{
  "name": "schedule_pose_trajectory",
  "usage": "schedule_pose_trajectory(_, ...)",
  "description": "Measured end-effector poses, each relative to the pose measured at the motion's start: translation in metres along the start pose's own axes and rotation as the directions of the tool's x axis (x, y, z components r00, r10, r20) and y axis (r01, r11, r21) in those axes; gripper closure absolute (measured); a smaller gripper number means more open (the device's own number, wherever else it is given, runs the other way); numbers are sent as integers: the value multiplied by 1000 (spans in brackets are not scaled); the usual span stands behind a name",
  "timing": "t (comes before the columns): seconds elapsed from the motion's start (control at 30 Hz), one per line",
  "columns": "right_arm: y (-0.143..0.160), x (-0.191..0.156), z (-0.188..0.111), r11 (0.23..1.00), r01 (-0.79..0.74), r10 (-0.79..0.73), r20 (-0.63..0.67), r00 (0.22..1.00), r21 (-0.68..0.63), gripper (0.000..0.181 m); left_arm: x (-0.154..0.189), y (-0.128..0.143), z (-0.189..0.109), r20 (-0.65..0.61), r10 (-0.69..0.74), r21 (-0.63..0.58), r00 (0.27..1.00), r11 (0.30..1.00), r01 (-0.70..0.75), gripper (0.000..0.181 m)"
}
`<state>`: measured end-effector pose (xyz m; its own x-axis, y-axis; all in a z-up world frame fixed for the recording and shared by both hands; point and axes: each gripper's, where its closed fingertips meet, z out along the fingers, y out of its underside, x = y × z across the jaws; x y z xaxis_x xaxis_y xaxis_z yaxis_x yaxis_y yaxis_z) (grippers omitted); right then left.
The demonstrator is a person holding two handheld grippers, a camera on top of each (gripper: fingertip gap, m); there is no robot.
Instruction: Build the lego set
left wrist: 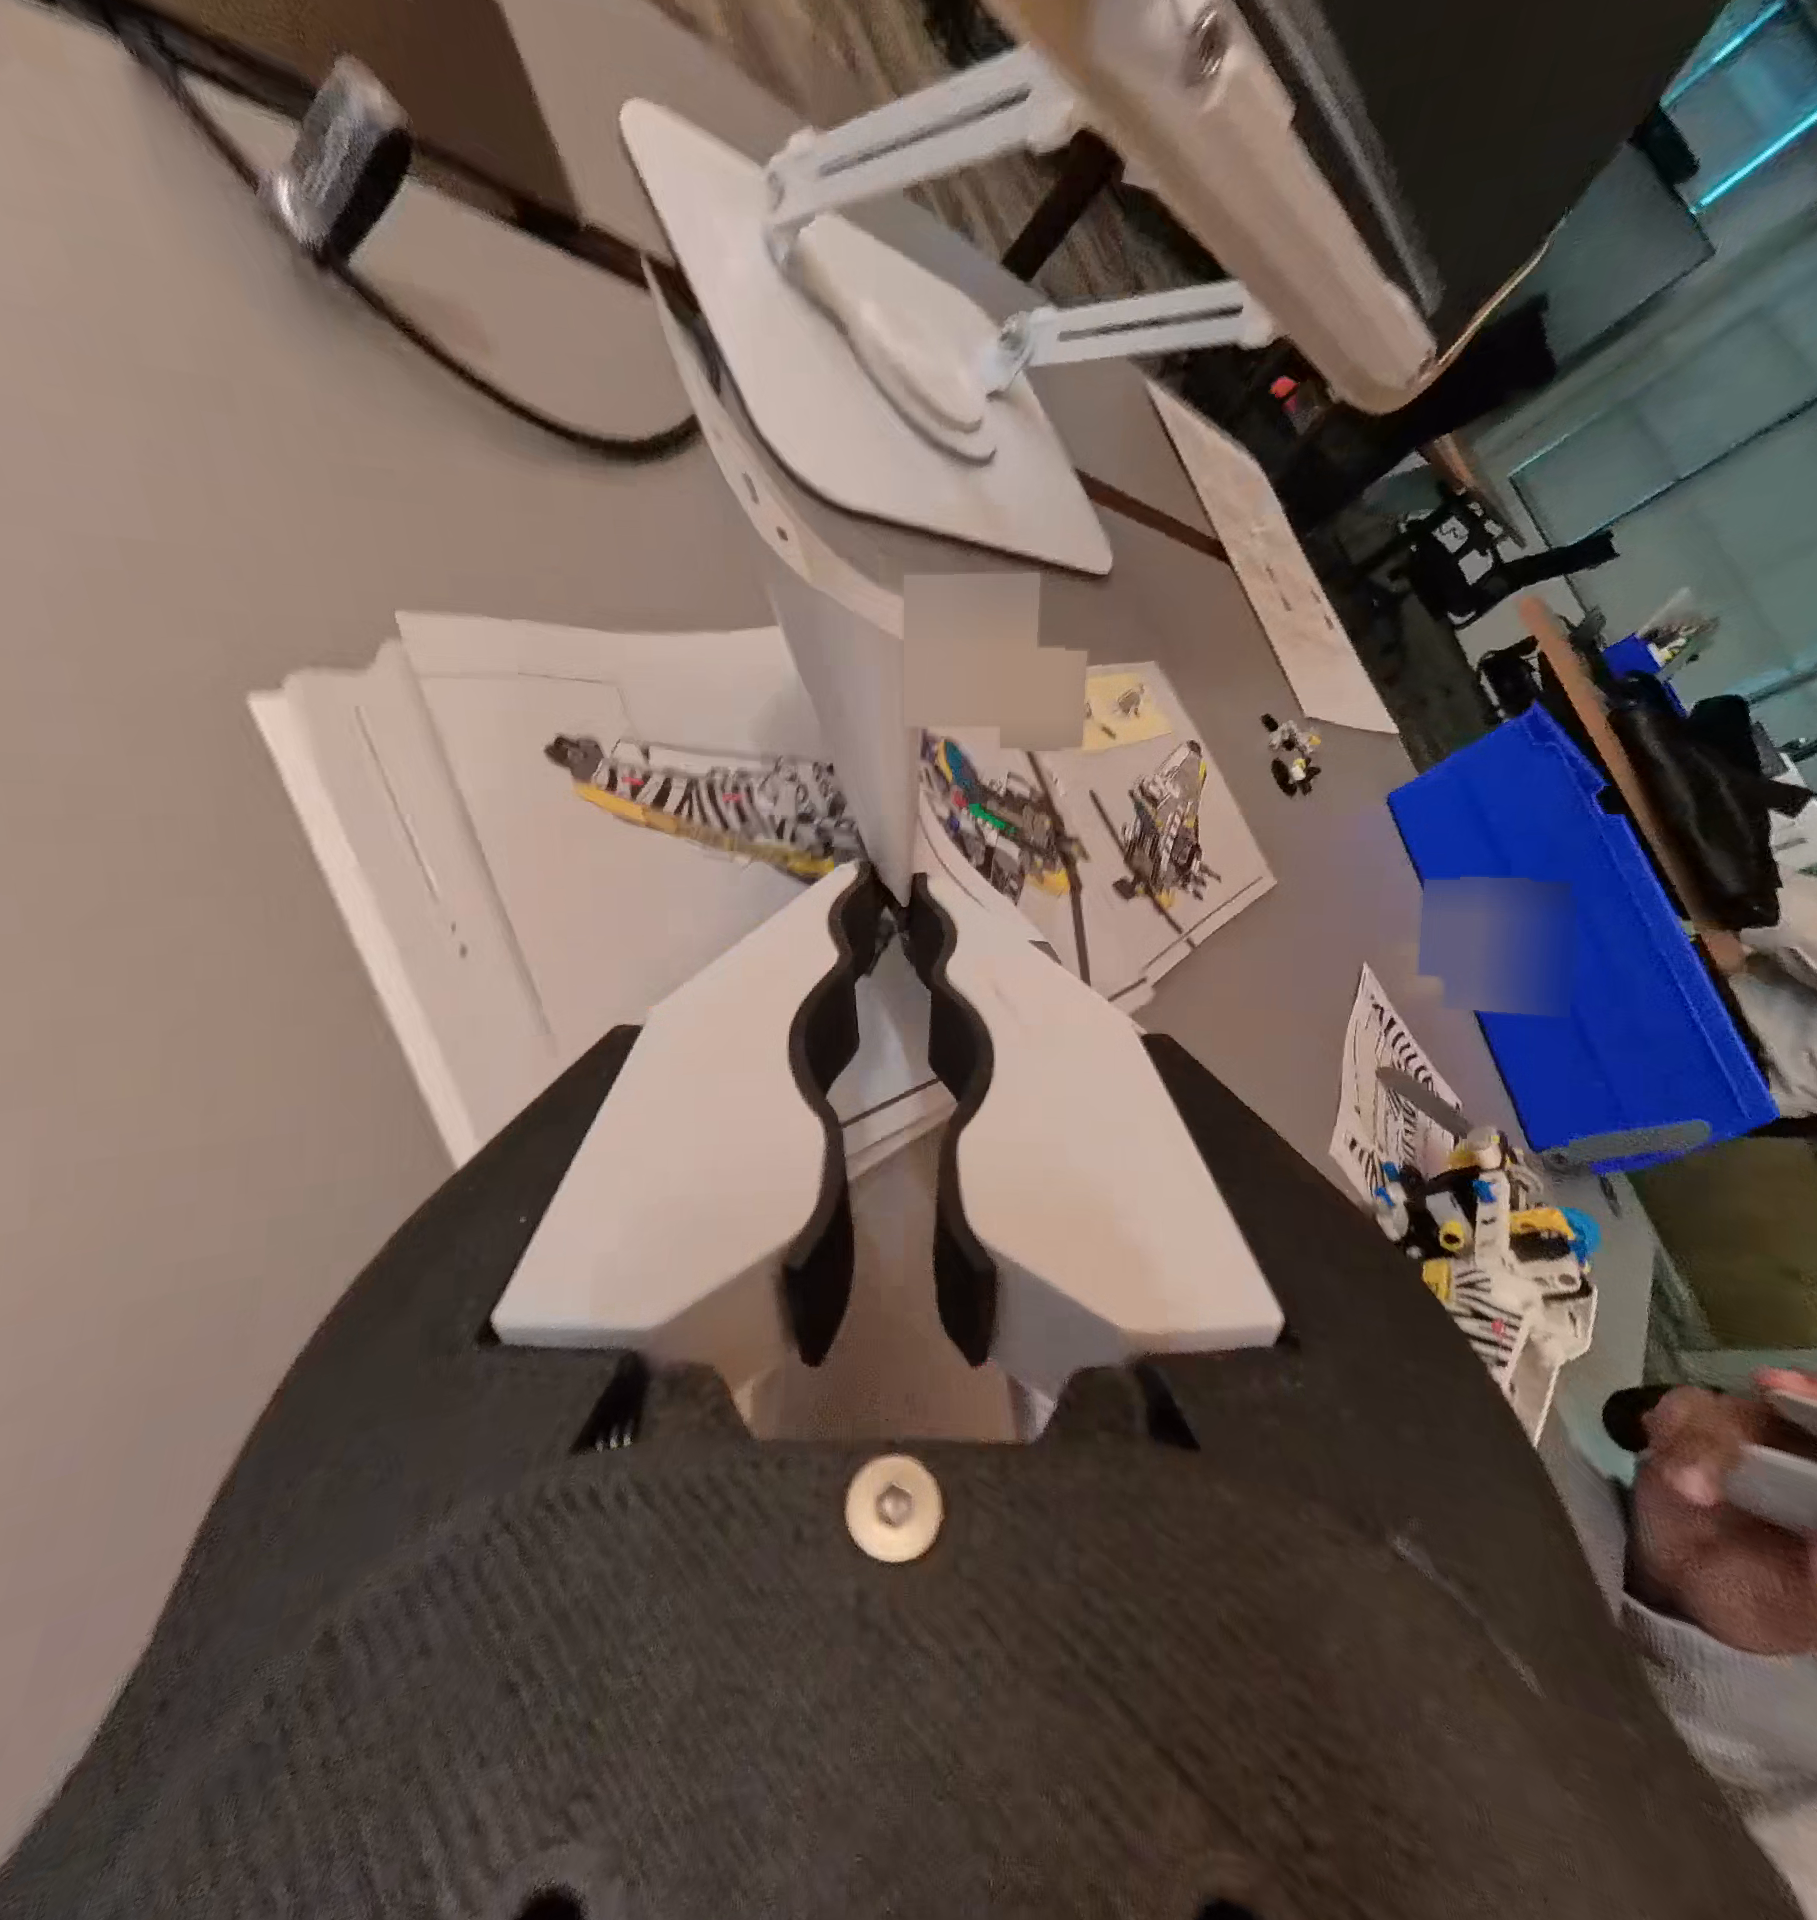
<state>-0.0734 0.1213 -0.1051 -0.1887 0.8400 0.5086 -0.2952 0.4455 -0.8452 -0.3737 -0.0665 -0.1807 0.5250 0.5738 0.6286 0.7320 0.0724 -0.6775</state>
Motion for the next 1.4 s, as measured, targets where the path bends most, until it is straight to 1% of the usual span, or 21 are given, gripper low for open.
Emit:
schedule_pose_trajectory(0.07,-45,14,-6,985,23,-12,-64,998,171,181,-5,11,-1,-8,-10,-29,1000,1000,10,175)
schedule_pose_trajectory(0.13,-85,27,7,970,15,4,-78,997,242,181,-12,19,-2,21,-6,-58,1000,998,7,165)
schedule_pose_trajectory(0.2,-105,32,41,974,-83,82,11,997,210,181,-27,15,-4,110,6,-33,994,999,-3,135)
schedule_pose_trajectory(0.23,-108,30,62,974,-155,142,86,986,168,181,-34,8,-8,152,18,2,988,1000,-19,128)
schedule_pose_trajectory(0.3,-122,20,97,957,-264,229,242,943,122,181,-41,-6,-18,197,32,78,980,996,-49,119)
schedule_pose_trajectory(0.33,-133,18,113,950,-284,241,276,931,128,181,-42,-12,-23,203,36,111,979,992,-59,119)
schedule_pose_trajectory(0.4,-145,19,151,962,-247,210,267,941,116,181,-44,-22,-35,219,55,163,974,982,-92,119)
schedule_pose_trajectory(0.47,-127,19,198,988,-154,151,254,955,-8,181,-49,-30,-48,256,79,203,963,970,-133,119)
schedule_pose_trajectory(0.53,-79,15,245,975,-70,126,264,956,-213,181,-46,-41,-58,238,78,246,968,959,-138,119)
schedule_pose_trajectory(0.57,-49,6,262,943,-44,149,301,942,-331,181,-42,-46,-61,216,80,264,973,955,-138,119)
schedule_pose_trajectory(0.63,-2,-19,279,845,-17,255,375,891,-534,181,-41,-48,-62,218,96,268,971,951,-154,120)
schedule_pose_trajectory(0.67,16,-29,284,808,4,286,398,872,-589,181,-40,-45,-59,220,109,252,969,954,-165,120)
schedule_pose_trajectory(0.73,52,-35,296,742,85,256,399,880,-665,181,-42,-37,-49,227,128,207,965,962,-176,120)
schedule_pose_trajectory(0.8,93,-36,301,643,173,225,400,888,-746,181,-47,-26,-37,246,154,144,957,971,-193,120)
schedule_pose_trajectory(0.87,121,-48,302,557,198,283,408,868,-806,181,-48,-19,-29,254,177,86,951,975,-205,120)
schedule_pose_trajectory(0.9,127,-56,302,537,192,323,411,852,-821,181,-47,-19,-29,260,191,79,946,973,-218,120)
schedule_pose_trajectory(0.97,130,-72,305,539,181,367,423,829,-823,181,-48,-19,-31,293,235,59,927,963,-263,120)
schedule_pose_trajectory(1.13,130,-99,308,547,222,378,475,795,-807,181,-68,-13,-38,421,374,-96,826,924,-369,120)
schedule_pose_trajectory(1.23,133,-110,308,542,231,393,487,780,-808,181,-71,-1,-33,436,443,-188,783,896,-403,120)
schedule_pose_trajectory(1.3,134,-113,308,551,220,403,487,774,-805,181,-68,-1,-34,444,483,-206,755,875,-438,120)
schedule_pose_trajectory(1.4,134,-113,308,572,183,423,478,770,-800,181,-59,-1,-34,413,488,-193,769,872,-450,120)
